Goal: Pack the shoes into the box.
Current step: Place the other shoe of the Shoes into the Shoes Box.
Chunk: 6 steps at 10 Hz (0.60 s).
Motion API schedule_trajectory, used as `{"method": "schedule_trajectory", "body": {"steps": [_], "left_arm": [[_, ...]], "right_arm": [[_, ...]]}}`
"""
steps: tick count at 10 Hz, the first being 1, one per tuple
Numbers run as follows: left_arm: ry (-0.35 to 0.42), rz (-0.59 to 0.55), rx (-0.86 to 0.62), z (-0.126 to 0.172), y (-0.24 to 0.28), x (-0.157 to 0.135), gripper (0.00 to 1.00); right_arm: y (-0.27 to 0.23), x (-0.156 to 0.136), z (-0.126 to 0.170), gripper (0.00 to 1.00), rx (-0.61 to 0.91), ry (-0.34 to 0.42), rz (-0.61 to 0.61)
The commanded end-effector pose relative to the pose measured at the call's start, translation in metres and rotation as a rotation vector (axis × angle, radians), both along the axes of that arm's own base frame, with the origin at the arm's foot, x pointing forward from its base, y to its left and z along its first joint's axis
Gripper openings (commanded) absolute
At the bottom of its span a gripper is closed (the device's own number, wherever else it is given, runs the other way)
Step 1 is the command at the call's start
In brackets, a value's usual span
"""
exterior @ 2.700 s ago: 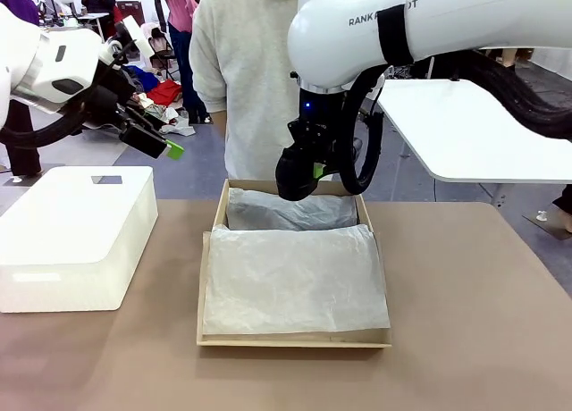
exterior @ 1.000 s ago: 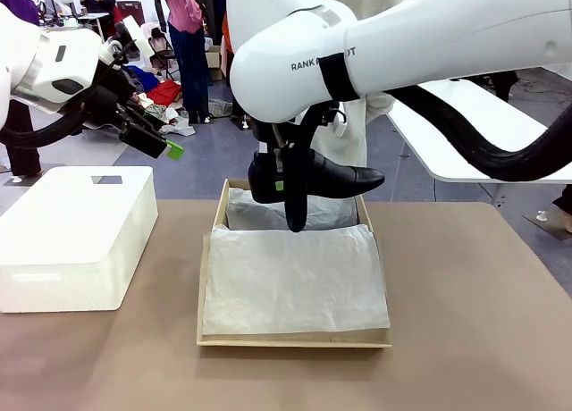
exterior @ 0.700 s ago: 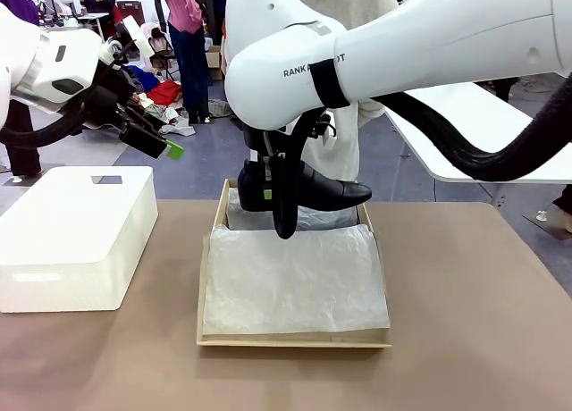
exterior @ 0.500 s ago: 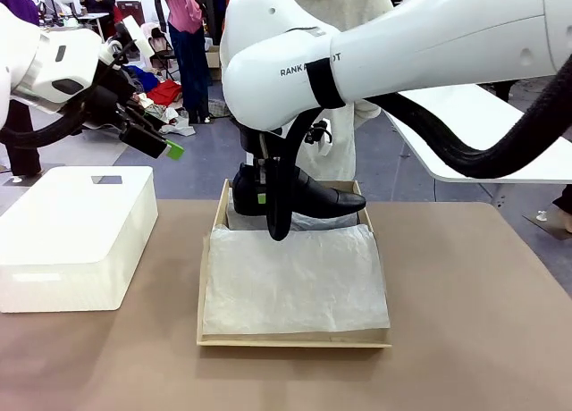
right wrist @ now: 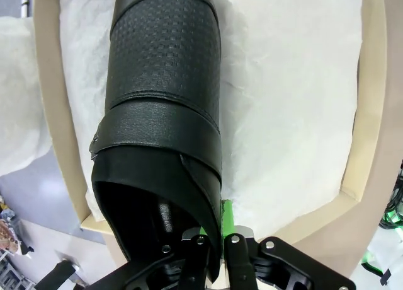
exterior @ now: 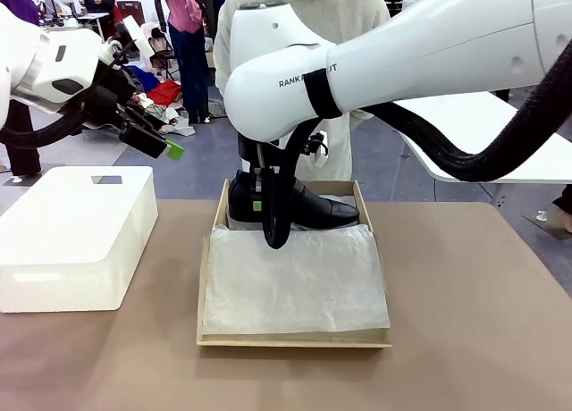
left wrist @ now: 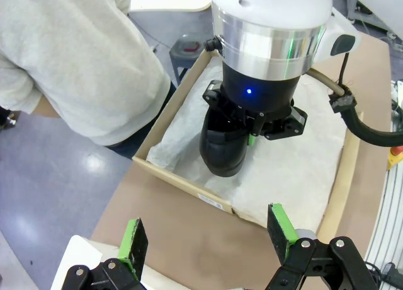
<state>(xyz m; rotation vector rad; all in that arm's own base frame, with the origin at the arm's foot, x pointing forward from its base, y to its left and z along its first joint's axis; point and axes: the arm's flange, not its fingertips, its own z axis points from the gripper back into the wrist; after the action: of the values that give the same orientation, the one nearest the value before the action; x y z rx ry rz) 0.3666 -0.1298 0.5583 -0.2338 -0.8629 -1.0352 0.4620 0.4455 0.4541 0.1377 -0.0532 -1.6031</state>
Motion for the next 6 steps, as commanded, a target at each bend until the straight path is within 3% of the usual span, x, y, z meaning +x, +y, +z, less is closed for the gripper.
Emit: {"method": "schedule_trajectory", "body": {"steps": [1,6], "left_arm": [[0.003,-0.006,-0.011,0.000,0.001,0.001,1.00],[0.003,-0.006,-0.011,0.000,0.001,0.001,1.00]], "right_arm": [[-0.001,-0.002,-0.008,0.00,-0.006,-0.014,-0.020],[0.002,0.016,-0.027,0.00,-0.034,0.037,-0.005]]}}
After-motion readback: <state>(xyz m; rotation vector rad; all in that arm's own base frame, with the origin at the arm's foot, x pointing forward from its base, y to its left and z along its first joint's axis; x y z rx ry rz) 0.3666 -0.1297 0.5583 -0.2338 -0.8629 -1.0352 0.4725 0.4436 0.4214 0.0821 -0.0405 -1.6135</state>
